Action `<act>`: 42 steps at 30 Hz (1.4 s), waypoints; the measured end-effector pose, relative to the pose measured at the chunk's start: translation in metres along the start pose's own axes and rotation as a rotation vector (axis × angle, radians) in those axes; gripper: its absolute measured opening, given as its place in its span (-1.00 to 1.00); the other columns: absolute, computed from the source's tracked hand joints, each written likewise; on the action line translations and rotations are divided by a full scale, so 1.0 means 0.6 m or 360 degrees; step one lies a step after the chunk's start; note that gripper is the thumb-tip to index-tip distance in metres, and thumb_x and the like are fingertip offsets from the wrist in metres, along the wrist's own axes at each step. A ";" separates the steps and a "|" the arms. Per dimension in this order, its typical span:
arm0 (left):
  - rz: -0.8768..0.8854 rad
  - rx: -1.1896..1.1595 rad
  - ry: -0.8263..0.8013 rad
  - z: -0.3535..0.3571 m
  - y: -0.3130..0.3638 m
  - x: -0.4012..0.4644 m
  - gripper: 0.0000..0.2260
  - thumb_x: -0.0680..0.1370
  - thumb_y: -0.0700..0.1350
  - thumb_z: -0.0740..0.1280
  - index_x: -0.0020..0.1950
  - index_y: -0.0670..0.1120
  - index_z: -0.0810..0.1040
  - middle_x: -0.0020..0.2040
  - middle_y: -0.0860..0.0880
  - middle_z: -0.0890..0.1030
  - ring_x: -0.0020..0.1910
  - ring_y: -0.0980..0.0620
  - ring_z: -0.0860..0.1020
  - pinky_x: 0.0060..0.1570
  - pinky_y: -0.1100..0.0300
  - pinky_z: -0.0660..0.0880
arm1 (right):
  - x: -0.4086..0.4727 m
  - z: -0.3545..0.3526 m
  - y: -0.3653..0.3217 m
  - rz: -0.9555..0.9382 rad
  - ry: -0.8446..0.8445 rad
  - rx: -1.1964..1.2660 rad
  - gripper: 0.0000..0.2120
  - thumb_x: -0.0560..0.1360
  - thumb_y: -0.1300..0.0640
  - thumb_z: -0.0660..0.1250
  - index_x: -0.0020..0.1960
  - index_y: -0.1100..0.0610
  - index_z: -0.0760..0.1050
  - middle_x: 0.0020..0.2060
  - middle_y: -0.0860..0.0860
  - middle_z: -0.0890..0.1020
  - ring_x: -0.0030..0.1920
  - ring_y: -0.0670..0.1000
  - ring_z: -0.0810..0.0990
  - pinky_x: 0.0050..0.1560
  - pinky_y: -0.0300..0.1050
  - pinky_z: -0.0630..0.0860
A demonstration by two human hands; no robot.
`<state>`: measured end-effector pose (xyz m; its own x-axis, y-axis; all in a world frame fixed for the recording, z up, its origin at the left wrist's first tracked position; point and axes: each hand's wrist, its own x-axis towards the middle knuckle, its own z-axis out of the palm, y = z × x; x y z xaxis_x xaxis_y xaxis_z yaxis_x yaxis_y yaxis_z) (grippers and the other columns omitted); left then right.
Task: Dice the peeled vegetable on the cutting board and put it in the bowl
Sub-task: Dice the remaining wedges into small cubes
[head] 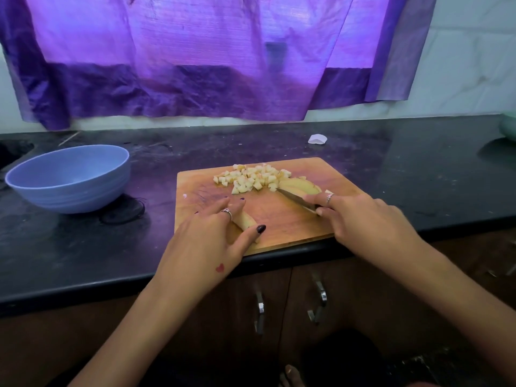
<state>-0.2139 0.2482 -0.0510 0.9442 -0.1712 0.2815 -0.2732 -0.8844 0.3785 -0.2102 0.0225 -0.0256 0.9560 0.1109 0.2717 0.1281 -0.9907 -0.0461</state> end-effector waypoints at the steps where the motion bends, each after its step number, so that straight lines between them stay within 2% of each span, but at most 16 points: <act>1: 0.0004 0.0017 -0.0021 -0.002 0.003 0.003 -0.29 0.40 0.41 0.02 0.48 0.13 0.27 0.47 0.13 0.30 0.42 0.04 0.26 0.35 0.12 0.24 | 0.003 -0.005 0.011 0.0007 -0.0032 -0.0018 -0.67 0.63 -0.12 0.00 0.35 -0.42 0.22 0.09 0.01 0.57 0.08 0.12 0.54 -0.18 -0.07 0.32; 5: -0.0019 0.0105 -0.0126 -0.006 0.015 0.017 -0.38 0.51 0.31 0.08 0.53 0.12 0.14 0.33 0.06 0.48 0.33 0.03 0.32 0.32 0.14 0.19 | 0.021 -0.018 0.050 -0.0126 -0.0133 -0.0054 -0.67 0.62 -0.15 0.00 0.33 -0.46 0.19 -0.01 0.02 0.59 0.00 0.12 0.57 -0.13 -0.03 0.39; 8: -0.0047 0.0097 -0.0118 -0.006 0.011 0.019 -0.31 0.46 0.37 0.08 0.53 0.11 0.15 0.34 0.05 0.48 0.37 0.00 0.31 0.35 0.07 0.19 | 0.029 -0.023 0.070 -0.0228 -0.0245 0.0134 -0.67 0.60 -0.12 0.07 0.30 -0.47 0.25 -0.29 -0.10 0.53 -0.30 -0.07 0.50 -0.24 -0.12 0.39; 10: -0.0071 0.0073 -0.0085 -0.008 0.008 0.012 -0.25 0.41 0.42 0.10 0.52 0.10 0.17 0.40 0.07 0.41 0.40 0.03 0.28 0.33 0.08 0.25 | 0.026 -0.025 0.070 -0.0299 -0.0212 0.0272 -0.67 0.60 -0.08 0.12 0.27 -0.46 0.30 -0.38 -0.09 0.49 -0.42 -0.12 0.40 -0.35 -0.20 0.31; 12: -0.0100 0.0049 -0.0043 -0.009 0.008 0.004 -0.22 0.38 0.43 0.15 0.52 0.09 0.19 0.42 0.08 0.37 0.39 0.06 0.29 0.30 0.13 0.28 | 0.019 -0.024 0.056 -0.0333 -0.0165 0.0383 -0.69 0.60 -0.02 0.15 0.17 -0.46 0.34 -0.40 -0.13 0.40 -0.42 -0.15 0.32 -0.42 -0.28 0.22; 14: -0.0109 0.0029 -0.0011 -0.008 0.009 0.000 -0.21 0.37 0.43 0.18 0.51 0.09 0.21 0.38 0.06 0.42 0.34 0.06 0.34 0.29 0.12 0.30 | 0.013 -0.020 0.036 -0.0330 -0.0103 0.0432 -0.74 0.59 0.03 0.19 0.11 -0.37 0.41 -0.41 -0.17 0.35 -0.43 -0.17 0.34 -0.42 -0.30 0.29; 18: -0.0136 -0.0004 0.0048 -0.005 0.008 -0.001 -0.21 0.36 0.43 0.20 0.51 0.10 0.21 0.32 0.06 0.48 0.31 0.04 0.38 0.34 0.04 0.31 | 0.001 -0.015 -0.013 -0.0339 -0.0129 0.0475 -0.59 0.59 -0.03 0.15 0.41 -0.28 0.23 -0.31 -0.12 0.40 -0.34 -0.15 0.43 -0.27 -0.29 0.41; 20: -0.0145 0.0010 0.0088 -0.004 0.010 -0.004 -0.24 0.37 0.43 0.21 0.48 0.10 0.25 0.30 0.07 0.49 0.29 0.05 0.39 0.34 0.04 0.28 | -0.006 -0.019 -0.038 -0.0342 -0.0134 0.0486 -0.59 0.60 0.01 0.16 0.43 -0.21 0.26 -0.40 -0.19 0.34 -0.41 -0.18 0.40 -0.39 -0.35 0.36; 24: -0.0138 -0.0028 0.0094 -0.005 0.006 -0.008 -0.35 0.38 0.42 0.22 0.37 0.12 0.37 0.21 0.11 0.52 0.22 0.09 0.40 0.31 0.04 0.27 | -0.013 -0.027 -0.069 -0.0270 -0.0097 0.0434 -0.72 0.60 -0.01 0.13 0.27 -0.04 0.46 -0.41 -0.14 0.41 -0.38 -0.11 0.41 -0.37 -0.37 0.36; 28: -0.0110 -0.0056 0.0110 -0.003 0.000 -0.005 -0.42 0.39 0.40 0.22 0.31 0.14 0.43 0.24 0.18 0.50 0.23 0.13 0.39 0.30 0.03 0.29 | -0.029 -0.037 -0.093 -0.0248 -0.0117 0.0442 -0.88 0.59 0.00 0.17 0.01 -0.03 0.46 -0.46 -0.12 0.38 -0.45 -0.09 0.39 -0.36 -0.39 0.35; 32: -0.0120 -0.0002 0.0099 -0.001 0.002 -0.005 -0.33 0.41 0.41 0.21 0.43 0.11 0.33 0.38 0.18 0.40 0.33 0.11 0.33 0.35 0.07 0.21 | -0.033 -0.035 -0.103 -0.0240 -0.0169 0.0380 -0.78 0.60 0.00 0.14 0.15 0.00 0.49 -0.41 -0.08 0.44 -0.47 -0.07 0.39 -0.38 -0.34 0.37; 36: -0.0109 -0.0042 0.0112 -0.003 0.002 -0.005 -0.34 0.40 0.40 0.22 0.40 0.08 0.38 0.39 0.18 0.39 0.34 0.13 0.30 0.36 0.09 0.18 | -0.030 -0.039 -0.111 -0.0251 -0.0216 0.0400 -0.75 0.60 0.02 0.14 0.24 -0.08 0.47 -0.37 -0.08 0.49 -0.43 -0.07 0.42 -0.40 -0.30 0.37; 37: -0.0106 -0.0051 0.0119 -0.003 0.002 -0.006 -0.35 0.40 0.40 0.23 0.38 0.08 0.40 0.38 0.18 0.40 0.34 0.13 0.30 0.36 0.09 0.18 | -0.031 -0.042 -0.115 -0.0244 -0.0230 0.0406 -0.77 0.61 0.01 0.14 0.21 -0.11 0.47 -0.39 -0.09 0.47 -0.40 -0.07 0.42 -0.42 -0.29 0.37; 39: -0.0099 -0.0058 0.0116 -0.003 0.003 -0.006 -0.35 0.40 0.39 0.23 0.38 0.06 0.41 0.38 0.16 0.41 0.33 0.11 0.31 0.37 0.09 0.18 | -0.028 -0.047 -0.122 -0.0231 -0.0251 0.0389 -0.86 0.62 0.00 0.13 -0.07 -0.21 0.38 -0.40 -0.11 0.41 -0.37 -0.09 0.40 -0.48 -0.25 0.31; 40: -0.0097 -0.0059 0.0111 -0.002 0.003 -0.006 -0.34 0.40 0.39 0.23 0.38 0.06 0.41 0.38 0.15 0.42 0.34 0.11 0.32 0.37 0.08 0.18 | -0.026 -0.047 -0.126 -0.0230 -0.0255 0.0337 -0.79 0.62 0.00 0.13 -0.19 -0.19 0.32 -0.40 -0.11 0.39 -0.39 -0.10 0.39 -0.50 -0.25 0.27; 42: -0.0094 -0.0076 0.0105 -0.001 0.002 -0.003 -0.33 0.40 0.38 0.25 0.39 0.03 0.42 0.37 0.14 0.43 0.34 0.10 0.34 0.38 0.05 0.20 | -0.021 -0.052 -0.131 -0.0221 -0.0259 0.0290 -0.79 0.61 0.00 0.14 -0.20 -0.12 0.37 -0.38 -0.10 0.41 -0.39 -0.11 0.41 -0.49 -0.27 0.22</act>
<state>-0.2162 0.2479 -0.0509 0.9451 -0.0887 0.3145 -0.2272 -0.8701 0.4373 -0.2404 0.0966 0.0048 0.9538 0.2707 0.1304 0.2923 -0.9361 -0.1954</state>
